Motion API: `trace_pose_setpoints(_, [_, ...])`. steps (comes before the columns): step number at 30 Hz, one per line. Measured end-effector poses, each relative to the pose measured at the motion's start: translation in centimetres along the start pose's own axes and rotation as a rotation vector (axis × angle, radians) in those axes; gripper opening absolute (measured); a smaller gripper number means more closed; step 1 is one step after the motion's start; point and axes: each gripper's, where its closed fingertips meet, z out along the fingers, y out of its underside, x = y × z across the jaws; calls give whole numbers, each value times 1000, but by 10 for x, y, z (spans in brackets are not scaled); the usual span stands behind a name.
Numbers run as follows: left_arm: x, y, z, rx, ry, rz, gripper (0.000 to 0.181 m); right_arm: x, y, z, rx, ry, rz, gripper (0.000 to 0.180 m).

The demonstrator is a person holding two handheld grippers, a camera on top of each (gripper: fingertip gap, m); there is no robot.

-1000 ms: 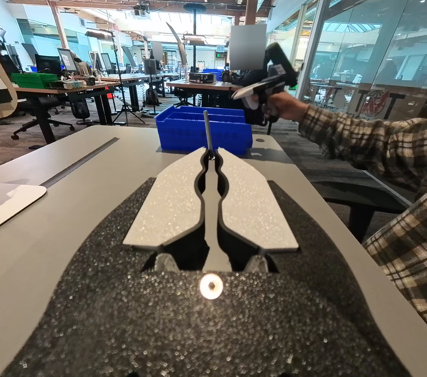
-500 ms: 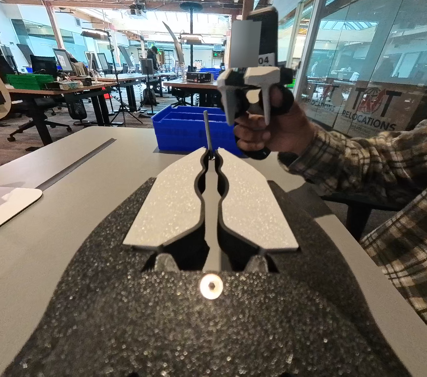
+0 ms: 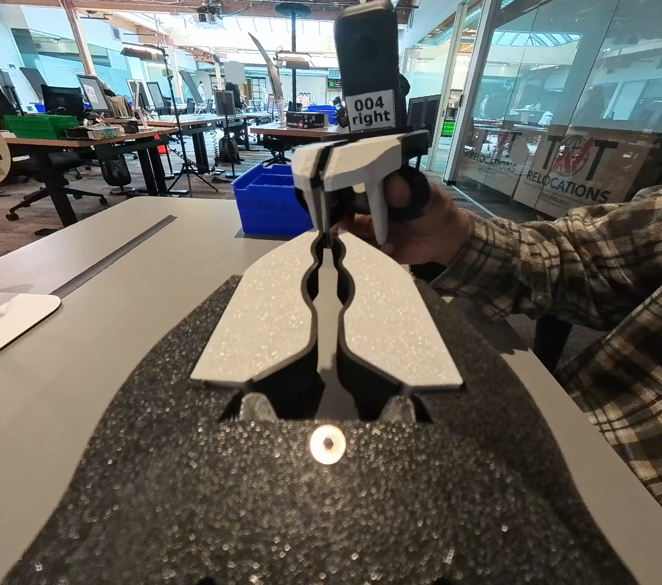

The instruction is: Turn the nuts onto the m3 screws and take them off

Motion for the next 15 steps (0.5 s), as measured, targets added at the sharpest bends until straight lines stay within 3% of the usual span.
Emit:
trace_pose_setpoints(6, [4, -4, 1, 26, 24, 7, 7, -5, -3, 1, -19, -14, -23, 2])
trace_pose_setpoints(9, [0, -4, 3, 34, 8, -14, 36, -5, -11, -5, -6, -1, -38, 2])
trace_pose_setpoints(15, [-5, -6, 3, 43, -25, -29, 50, 9, -36, -54, 19, 107, -58, 2])
